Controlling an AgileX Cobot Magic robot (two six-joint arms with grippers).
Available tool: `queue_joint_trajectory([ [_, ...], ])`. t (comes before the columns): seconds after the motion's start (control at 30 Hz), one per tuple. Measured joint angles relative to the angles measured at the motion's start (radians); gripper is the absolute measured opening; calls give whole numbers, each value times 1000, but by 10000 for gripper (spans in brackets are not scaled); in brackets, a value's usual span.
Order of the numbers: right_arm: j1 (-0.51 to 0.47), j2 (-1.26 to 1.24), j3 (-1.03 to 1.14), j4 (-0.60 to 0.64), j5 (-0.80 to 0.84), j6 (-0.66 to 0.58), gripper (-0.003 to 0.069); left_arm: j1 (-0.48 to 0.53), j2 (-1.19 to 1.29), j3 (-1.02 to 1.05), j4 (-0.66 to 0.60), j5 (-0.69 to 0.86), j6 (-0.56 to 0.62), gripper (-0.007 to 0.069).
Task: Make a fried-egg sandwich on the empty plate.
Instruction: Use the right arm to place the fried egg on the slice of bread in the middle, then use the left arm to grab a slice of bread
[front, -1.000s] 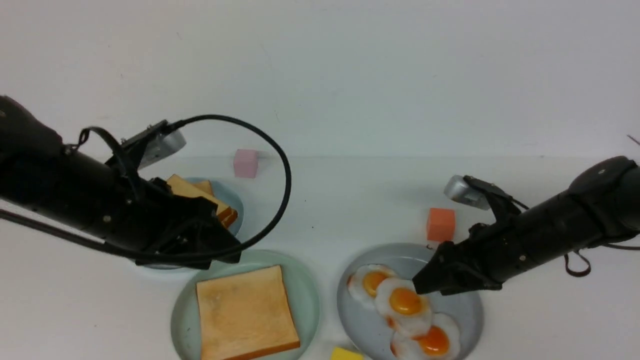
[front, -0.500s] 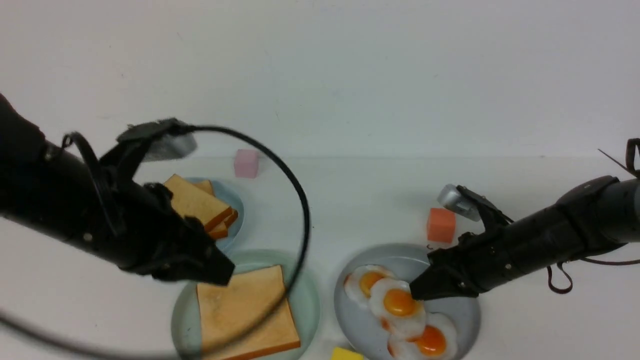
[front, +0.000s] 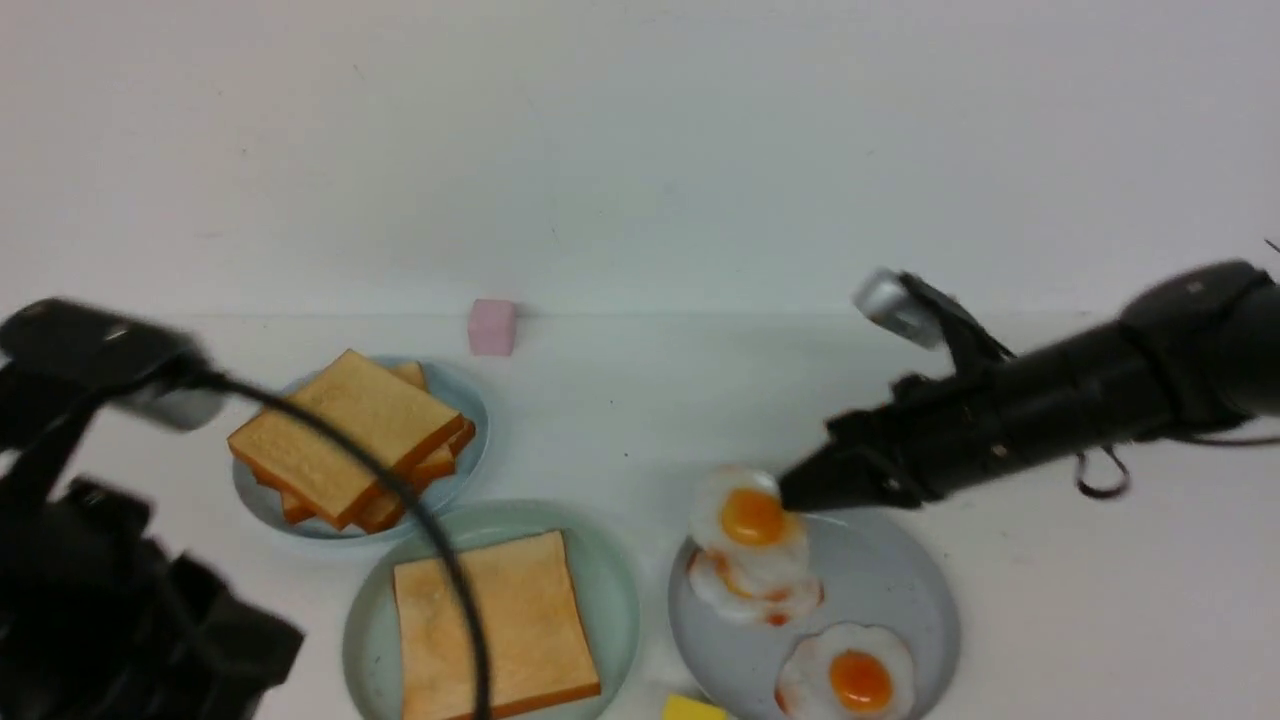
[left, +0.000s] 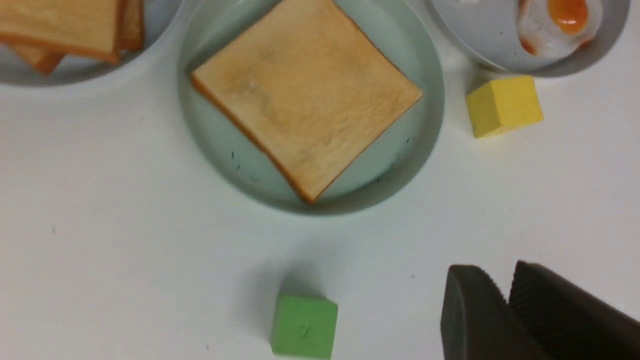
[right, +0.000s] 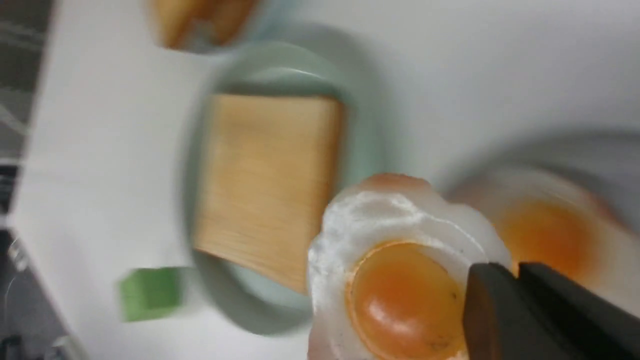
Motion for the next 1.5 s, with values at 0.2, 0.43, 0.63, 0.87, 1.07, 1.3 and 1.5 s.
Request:
queue_joint_trajectory([
  [0.2,197,71,-151,11,-73,56,48,0,-151,77,7,13,-81,136],
  [0.43,311,254,-270,52,-169,84,80,0,-185,91,9,30,-96,143],
  [0.63,322,313,-280,56,-192,88,208,0,-185,91,-8,16,-96,148],
  [0.87,320,220,-281,-80,-156,134,531,0,-170,92,116,-70,-291,160],
  [1.07,294,-30,-283,-389,-46,389,610,0,-14,92,329,-146,-499,162],
  [1.3,286,-393,-287,-960,105,852,553,134,320,-35,191,-273,-482,165],
  [1.5,285,-554,-198,-932,138,882,540,355,508,-165,-232,-277,-225,196],
])
